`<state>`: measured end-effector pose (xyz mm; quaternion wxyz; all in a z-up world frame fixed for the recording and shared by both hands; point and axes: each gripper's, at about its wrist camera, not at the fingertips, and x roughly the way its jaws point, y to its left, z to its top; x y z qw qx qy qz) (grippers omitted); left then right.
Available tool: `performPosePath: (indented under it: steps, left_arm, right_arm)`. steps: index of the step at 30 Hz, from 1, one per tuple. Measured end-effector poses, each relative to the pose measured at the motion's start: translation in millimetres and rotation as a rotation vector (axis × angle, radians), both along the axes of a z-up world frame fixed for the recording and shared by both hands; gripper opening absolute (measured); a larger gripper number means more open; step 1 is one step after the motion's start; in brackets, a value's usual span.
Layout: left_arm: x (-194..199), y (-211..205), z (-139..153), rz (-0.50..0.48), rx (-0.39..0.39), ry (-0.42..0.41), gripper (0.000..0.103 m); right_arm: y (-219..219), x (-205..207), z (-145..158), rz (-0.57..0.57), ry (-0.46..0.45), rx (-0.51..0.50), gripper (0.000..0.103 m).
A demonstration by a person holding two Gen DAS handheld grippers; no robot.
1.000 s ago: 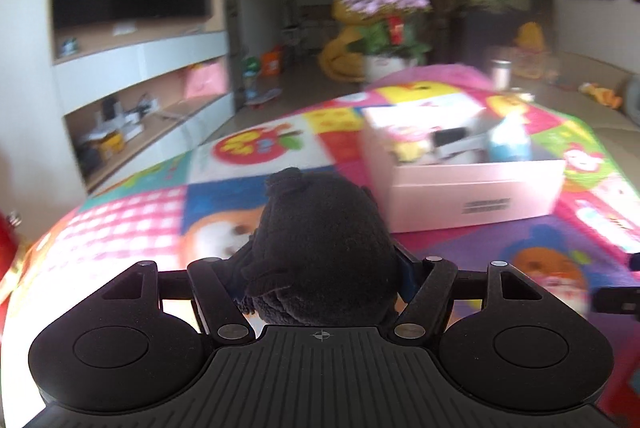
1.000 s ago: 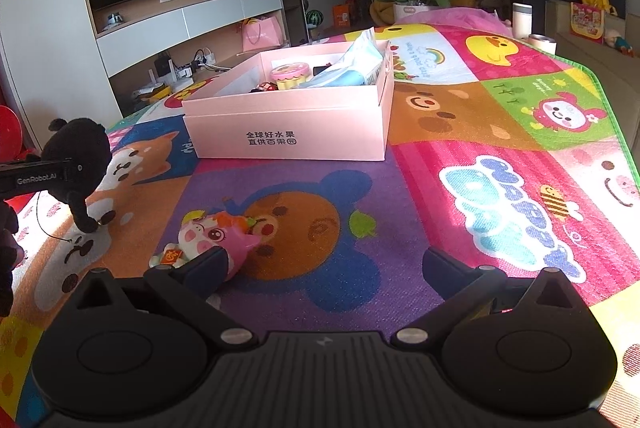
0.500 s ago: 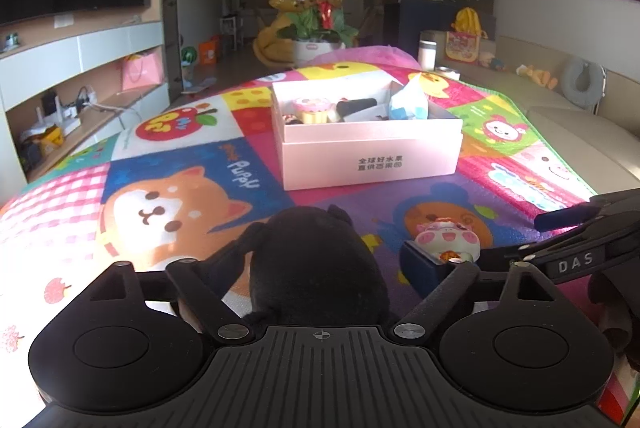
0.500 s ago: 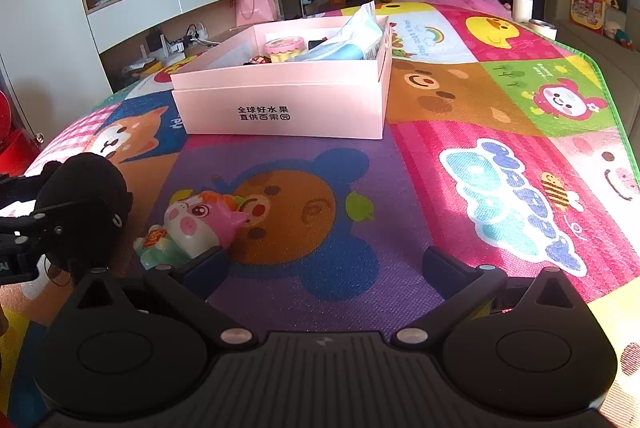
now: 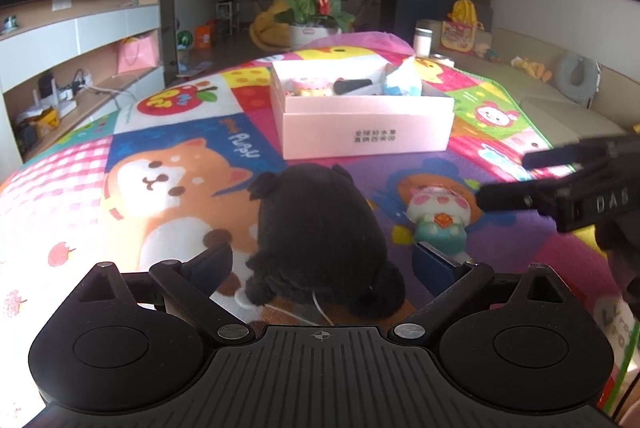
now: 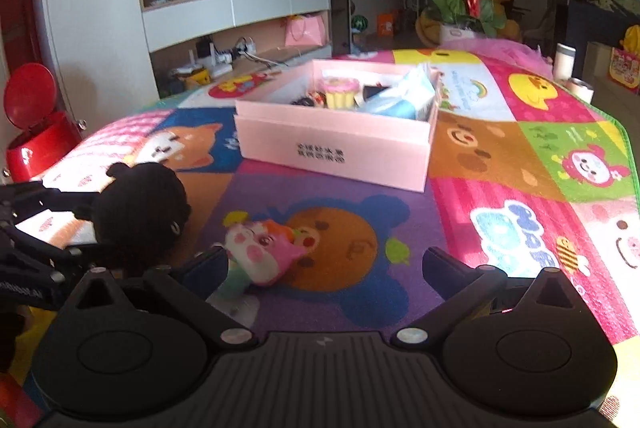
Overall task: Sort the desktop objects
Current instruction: 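Lift the plush bear with the left tool while the right tool grasps the pink-and-teal toy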
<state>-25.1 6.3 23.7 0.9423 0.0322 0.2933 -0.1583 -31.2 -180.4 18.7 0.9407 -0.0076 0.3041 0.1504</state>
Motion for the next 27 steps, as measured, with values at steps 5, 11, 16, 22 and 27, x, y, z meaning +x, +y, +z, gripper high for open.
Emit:
performPosePath:
  steps: [5,11,16,22,27]
  left_arm:
    - [-6,-11,-4,-0.06,0.029,0.009,0.1]
    - [1,-13,-4,-0.031,0.021,0.009,0.1]
    - [16,-22,-4,-0.039,-0.01,0.013,0.101]
    - [7,-44,12,-0.227,-0.046,-0.062,0.102]
    - [-5,-51,12,-0.287,-0.023,-0.084,0.103]
  right_arm:
    - [20,12,2,0.077,0.017,0.016,0.091]
    - [26,26,-12,0.04,0.053,-0.033,0.084]
    - [0,21,-11,-0.034,0.043,-0.025,0.084]
    - [-12,24,-2,-0.038,0.045,0.017,0.084]
    - [-8,48,-9,-0.023,0.124,0.12,0.083]
